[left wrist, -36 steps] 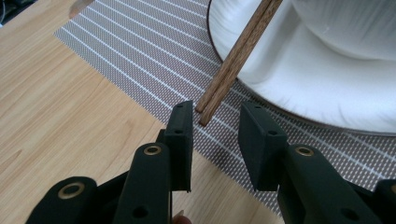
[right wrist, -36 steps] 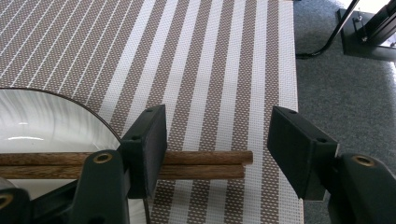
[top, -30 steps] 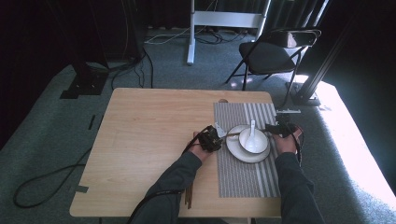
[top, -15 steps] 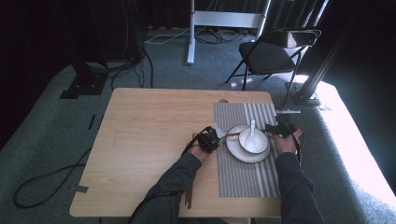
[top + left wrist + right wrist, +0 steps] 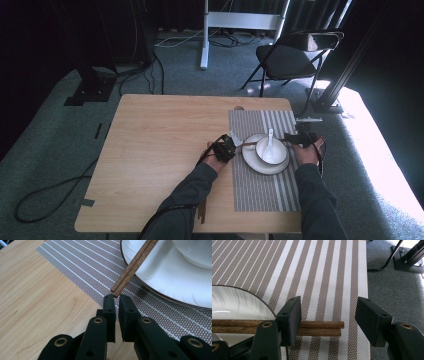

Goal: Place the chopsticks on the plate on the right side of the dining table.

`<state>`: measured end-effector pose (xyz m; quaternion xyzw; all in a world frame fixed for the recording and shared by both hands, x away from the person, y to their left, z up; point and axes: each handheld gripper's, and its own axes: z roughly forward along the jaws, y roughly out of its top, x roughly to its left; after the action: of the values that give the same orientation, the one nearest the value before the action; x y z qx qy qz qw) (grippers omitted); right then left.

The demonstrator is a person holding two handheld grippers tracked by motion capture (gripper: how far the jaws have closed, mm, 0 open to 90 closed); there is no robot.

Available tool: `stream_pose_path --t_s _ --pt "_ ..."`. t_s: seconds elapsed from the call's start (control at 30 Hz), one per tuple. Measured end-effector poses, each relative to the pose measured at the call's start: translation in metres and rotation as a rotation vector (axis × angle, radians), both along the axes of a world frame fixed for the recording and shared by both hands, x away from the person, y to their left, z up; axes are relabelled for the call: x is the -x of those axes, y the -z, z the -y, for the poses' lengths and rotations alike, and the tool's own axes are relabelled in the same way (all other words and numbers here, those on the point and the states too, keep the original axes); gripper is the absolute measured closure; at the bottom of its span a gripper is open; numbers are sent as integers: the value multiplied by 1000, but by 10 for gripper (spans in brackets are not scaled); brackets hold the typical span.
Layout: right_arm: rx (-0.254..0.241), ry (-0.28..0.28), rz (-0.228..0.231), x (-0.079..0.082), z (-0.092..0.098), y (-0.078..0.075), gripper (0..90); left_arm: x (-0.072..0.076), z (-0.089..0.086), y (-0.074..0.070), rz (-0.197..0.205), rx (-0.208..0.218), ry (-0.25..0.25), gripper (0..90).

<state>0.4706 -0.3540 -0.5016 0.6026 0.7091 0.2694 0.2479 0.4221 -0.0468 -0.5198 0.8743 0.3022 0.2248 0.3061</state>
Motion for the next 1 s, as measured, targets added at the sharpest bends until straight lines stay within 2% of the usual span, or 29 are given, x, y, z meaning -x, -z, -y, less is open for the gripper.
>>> stream_pose_path --t_s 1.0 --pt "1 -6 -3 3 3 -1 378 -7 5 -2 -1 -1 -26 817"
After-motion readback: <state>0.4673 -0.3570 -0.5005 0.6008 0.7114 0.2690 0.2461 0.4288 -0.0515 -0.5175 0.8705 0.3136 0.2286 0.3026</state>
